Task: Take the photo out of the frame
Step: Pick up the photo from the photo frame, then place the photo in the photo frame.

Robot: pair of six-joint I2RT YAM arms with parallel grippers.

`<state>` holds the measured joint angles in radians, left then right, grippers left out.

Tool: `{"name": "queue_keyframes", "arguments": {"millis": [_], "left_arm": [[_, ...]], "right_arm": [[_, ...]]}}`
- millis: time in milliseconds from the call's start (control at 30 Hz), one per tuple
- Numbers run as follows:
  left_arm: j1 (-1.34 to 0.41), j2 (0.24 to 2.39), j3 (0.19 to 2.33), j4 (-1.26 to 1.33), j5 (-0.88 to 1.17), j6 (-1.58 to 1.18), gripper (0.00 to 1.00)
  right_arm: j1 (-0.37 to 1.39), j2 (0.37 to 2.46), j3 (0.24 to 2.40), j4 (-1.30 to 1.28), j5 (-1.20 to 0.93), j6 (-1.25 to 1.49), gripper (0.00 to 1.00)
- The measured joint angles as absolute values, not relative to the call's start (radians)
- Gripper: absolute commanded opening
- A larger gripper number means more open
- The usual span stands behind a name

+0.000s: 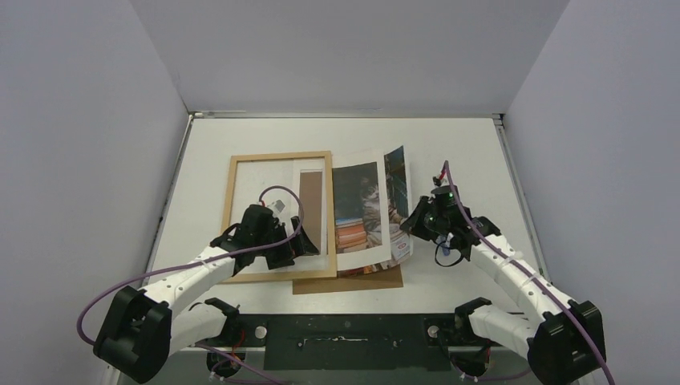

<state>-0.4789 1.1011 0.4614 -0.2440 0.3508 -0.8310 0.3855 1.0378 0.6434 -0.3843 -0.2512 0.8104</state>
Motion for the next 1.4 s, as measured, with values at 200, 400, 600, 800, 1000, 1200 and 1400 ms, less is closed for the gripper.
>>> {"name": "queue_keyframes", "arguments": {"millis": [200, 400, 600, 800, 1000, 1200, 1400], "left_arm": [[-0.479, 1.085, 0.501, -0.275, 0.34, -0.827, 0.97], [-0.479, 1.075, 0.505, -0.292, 0.326, -0.826, 0.97], [-0.479, 1.053, 0.508, -0.327, 0.309, -0.826, 0.97], [-0.479, 0.966, 0.531, -0.418, 0.199, -0.827, 0.97], [-0.479, 0.775, 0.58, -0.587, -0.019, -0.857, 0.97], [-0.478, 0.593, 0.643, -0.786, -0.25, -0.912, 0.97], [-0.478, 0.468, 0.701, -0.957, -0.424, -0.923, 0.97]], "right_arm": [[0.384, 1.038, 0.865, -0.714, -0.089, 0.659, 0.0], [0.383, 1.076, 1.197, -0.923, 0.056, 0.521, 0.0], [0.393, 1.098, 1.374, -1.044, 0.083, 0.459, 0.0], [0.549, 1.14, 1.521, -1.064, -0.001, 0.468, 0.0], [0.796, 1.252, 1.604, -0.945, -0.132, 0.525, 0.0], [0.918, 1.341, 1.649, -0.809, -0.236, 0.572, 0.0], [0.875, 1.272, 1.571, -0.695, -0.206, 0.596, 0.0]]}}
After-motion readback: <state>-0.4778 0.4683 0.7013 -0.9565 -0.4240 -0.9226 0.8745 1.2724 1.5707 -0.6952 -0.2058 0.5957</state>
